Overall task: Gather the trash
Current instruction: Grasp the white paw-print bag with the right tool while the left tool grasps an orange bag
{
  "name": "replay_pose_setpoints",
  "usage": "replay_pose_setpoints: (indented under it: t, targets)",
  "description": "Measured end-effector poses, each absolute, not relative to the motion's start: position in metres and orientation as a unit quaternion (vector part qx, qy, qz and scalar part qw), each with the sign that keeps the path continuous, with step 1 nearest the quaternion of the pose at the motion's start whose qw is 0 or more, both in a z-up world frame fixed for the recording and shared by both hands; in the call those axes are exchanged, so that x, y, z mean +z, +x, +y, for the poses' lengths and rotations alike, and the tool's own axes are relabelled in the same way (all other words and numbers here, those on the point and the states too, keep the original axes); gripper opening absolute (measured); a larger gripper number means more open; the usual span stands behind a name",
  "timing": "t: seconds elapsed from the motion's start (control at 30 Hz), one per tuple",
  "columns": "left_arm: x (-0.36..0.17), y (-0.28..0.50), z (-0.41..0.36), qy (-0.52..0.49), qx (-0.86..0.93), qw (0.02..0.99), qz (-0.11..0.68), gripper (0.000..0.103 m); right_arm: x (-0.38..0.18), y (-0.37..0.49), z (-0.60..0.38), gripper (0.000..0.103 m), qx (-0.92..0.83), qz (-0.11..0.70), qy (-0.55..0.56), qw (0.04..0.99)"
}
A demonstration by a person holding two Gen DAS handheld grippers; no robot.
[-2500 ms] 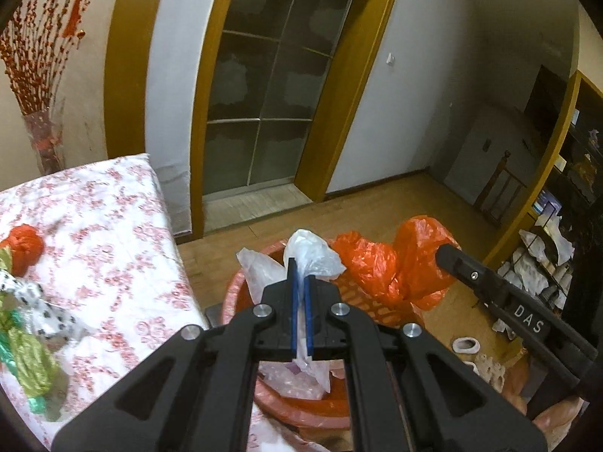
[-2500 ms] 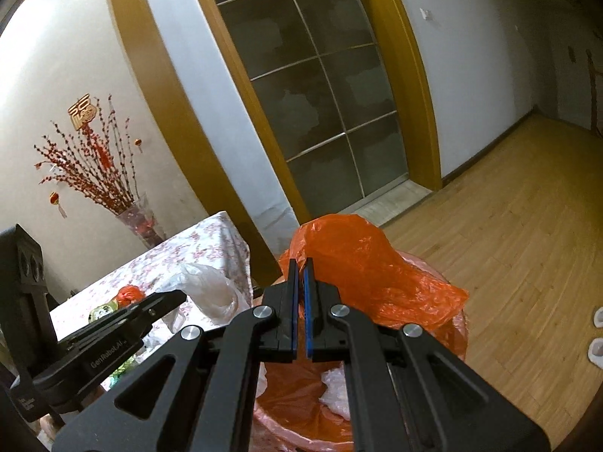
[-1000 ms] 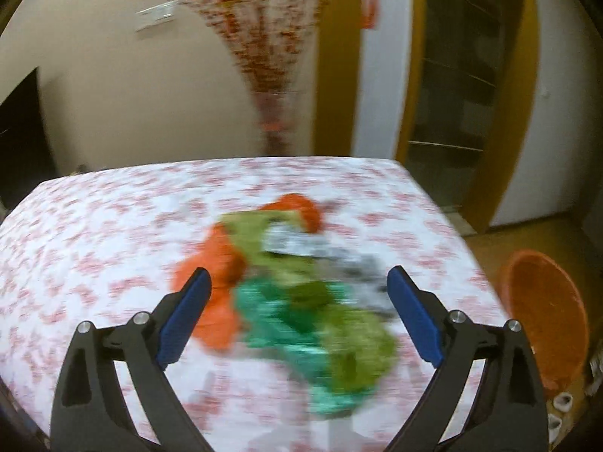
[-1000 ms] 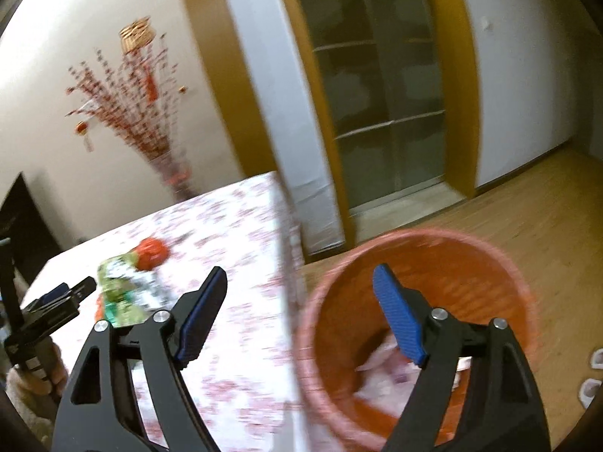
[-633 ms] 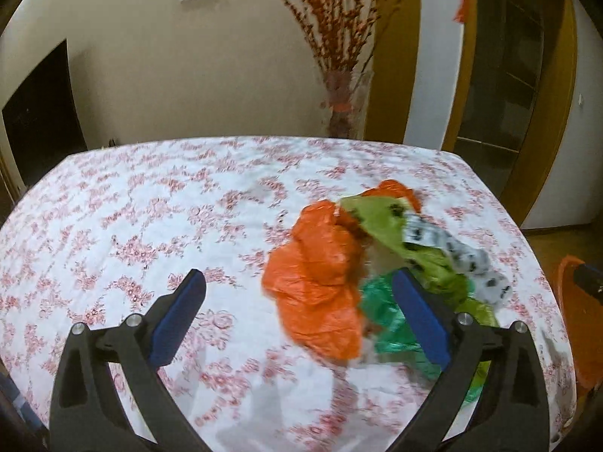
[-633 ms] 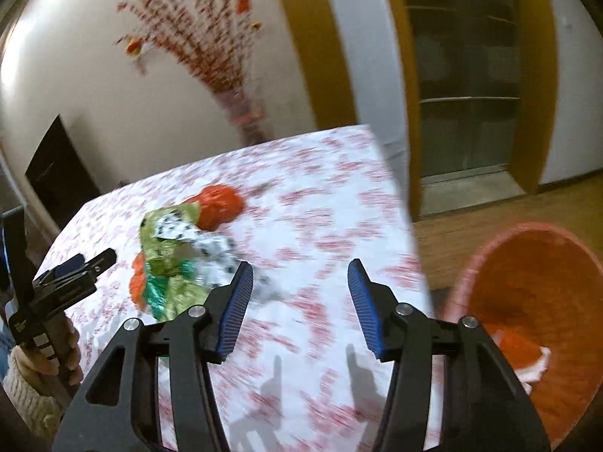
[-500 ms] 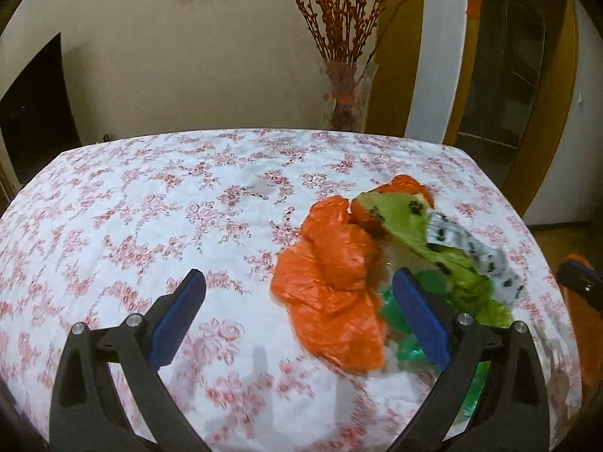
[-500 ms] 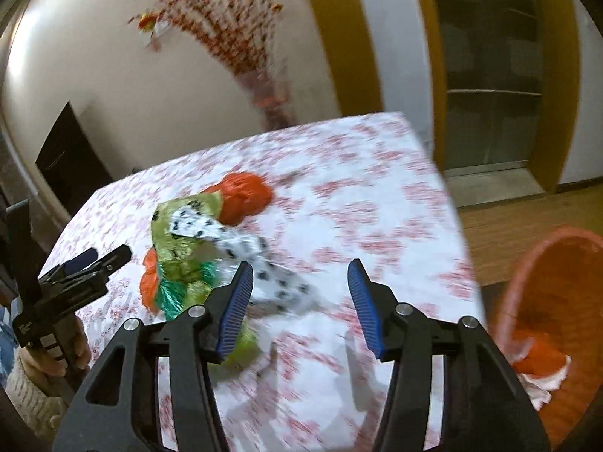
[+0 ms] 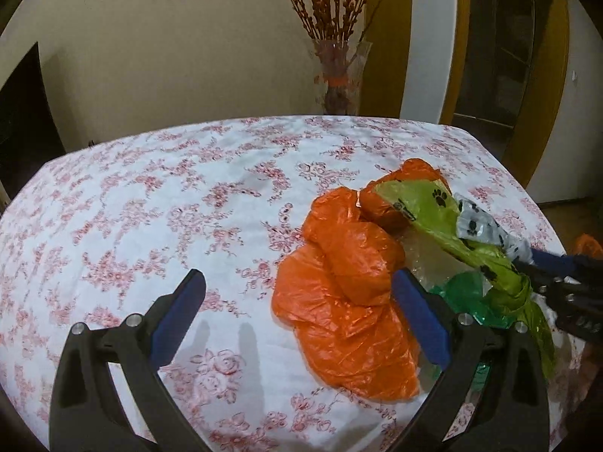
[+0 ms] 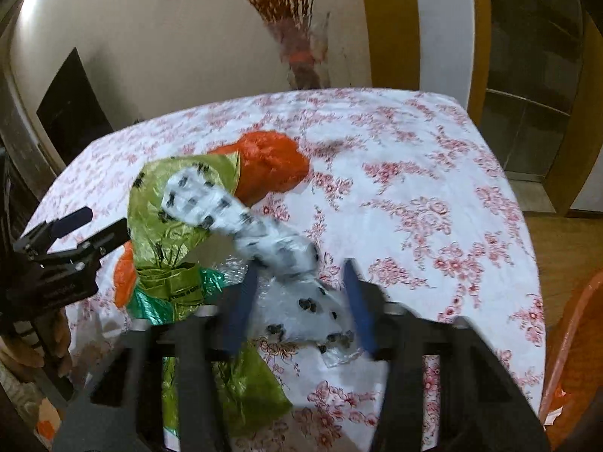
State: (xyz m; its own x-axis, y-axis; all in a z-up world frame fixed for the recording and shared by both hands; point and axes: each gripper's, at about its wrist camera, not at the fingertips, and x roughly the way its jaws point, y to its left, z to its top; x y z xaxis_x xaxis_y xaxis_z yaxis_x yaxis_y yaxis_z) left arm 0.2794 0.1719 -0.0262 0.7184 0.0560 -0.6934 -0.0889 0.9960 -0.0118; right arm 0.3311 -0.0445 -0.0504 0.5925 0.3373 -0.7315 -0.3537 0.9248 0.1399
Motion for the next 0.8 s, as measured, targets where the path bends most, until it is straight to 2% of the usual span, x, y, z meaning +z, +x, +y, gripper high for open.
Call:
replay_pose_setpoints:
  t: [0.07, 0.13, 0.5, 0.57, 0.63, 0.8]
  targets:
    - [-0.028, 0.282, 0.172, -0.033, 0.033, 0.925, 0.378, 0.097, -0.052, 0.331, -0.046, 0.016, 0.196, 0.412, -0.002, 0.890]
    - [-0.028, 0.284, 0.170, -0.041, 0.025, 0.923, 0.381, 0.097, -0.051, 0.330, -0.050, 0.013, 0.191, 0.411, 0.004, 0.891]
    - [-0.033, 0.302, 0.156, -0.040, 0.026, 0.918, 0.395, 0.096, -0.039, 0.320, -0.090, 0.009, 0.147, 0.394, 0.032, 0.907]
    - [-0.036, 0.307, 0.158, -0.048, 0.029, 0.912, 0.406, 0.090, -0.039, 0.319, -0.094, 0.009, 0.146, 0.394, 0.032, 0.907]
    - [-0.041, 0.312, 0.160, -0.057, 0.030, 0.905, 0.420, 0.076, -0.039, 0.318, -0.095, 0.009, 0.145, 0.394, 0.031, 0.907]
    - [-0.046, 0.310, 0.164, -0.063, 0.042, 0.901, 0.427, 0.060, -0.038, 0.313, -0.101, 0.009, 0.143, 0.392, 0.036, 0.908]
